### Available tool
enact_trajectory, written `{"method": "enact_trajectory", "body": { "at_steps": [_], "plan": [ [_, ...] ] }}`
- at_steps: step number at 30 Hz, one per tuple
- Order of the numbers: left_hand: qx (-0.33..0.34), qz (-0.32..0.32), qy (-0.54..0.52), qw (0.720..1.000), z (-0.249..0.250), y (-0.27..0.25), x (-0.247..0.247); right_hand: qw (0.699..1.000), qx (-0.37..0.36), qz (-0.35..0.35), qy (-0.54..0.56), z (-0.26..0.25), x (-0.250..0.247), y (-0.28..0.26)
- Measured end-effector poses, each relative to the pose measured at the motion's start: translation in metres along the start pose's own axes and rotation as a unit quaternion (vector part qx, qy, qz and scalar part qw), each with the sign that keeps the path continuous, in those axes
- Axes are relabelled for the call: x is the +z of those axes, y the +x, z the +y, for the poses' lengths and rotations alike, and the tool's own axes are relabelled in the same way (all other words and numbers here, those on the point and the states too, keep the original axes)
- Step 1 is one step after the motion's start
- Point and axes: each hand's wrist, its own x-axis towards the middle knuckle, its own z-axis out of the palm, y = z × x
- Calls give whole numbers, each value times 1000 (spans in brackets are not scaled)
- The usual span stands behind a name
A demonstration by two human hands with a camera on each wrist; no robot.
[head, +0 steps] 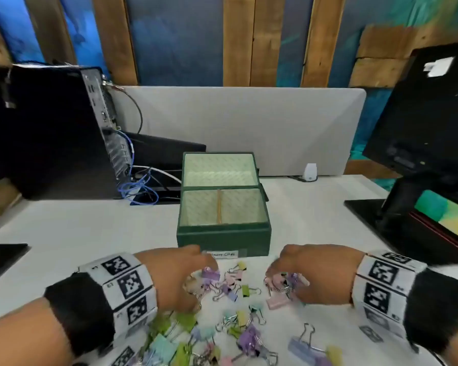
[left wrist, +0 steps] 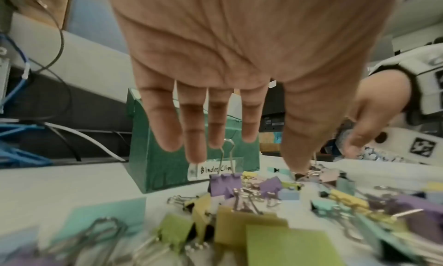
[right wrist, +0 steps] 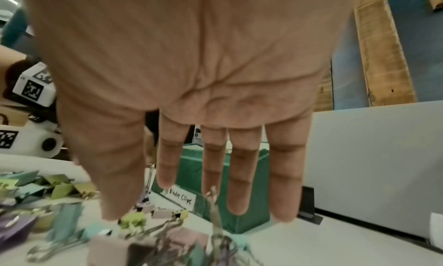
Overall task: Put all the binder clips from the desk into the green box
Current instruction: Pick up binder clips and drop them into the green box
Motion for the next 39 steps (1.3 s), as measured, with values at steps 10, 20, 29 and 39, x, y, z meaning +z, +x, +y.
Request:
{"method": "enact_trajectory", "body": {
  "at_steps": [10, 20, 29, 39],
  "plan": [
    [-8, 24, 62, 998, 15, 40, -7, 999, 19, -31, -39, -15, 18, 18],
    [-28, 45, 13, 999, 13, 35, -10, 995, 47, 54, 63, -12, 5, 15],
    [-71, 172, -254, 949, -9, 17, -29, 923, 104, 99, 356, 15, -13, 20],
    [-61, 116, -418, 899, -13, 39, -41, 782, -37, 111, 612, 33, -21, 51]
  ]
}}
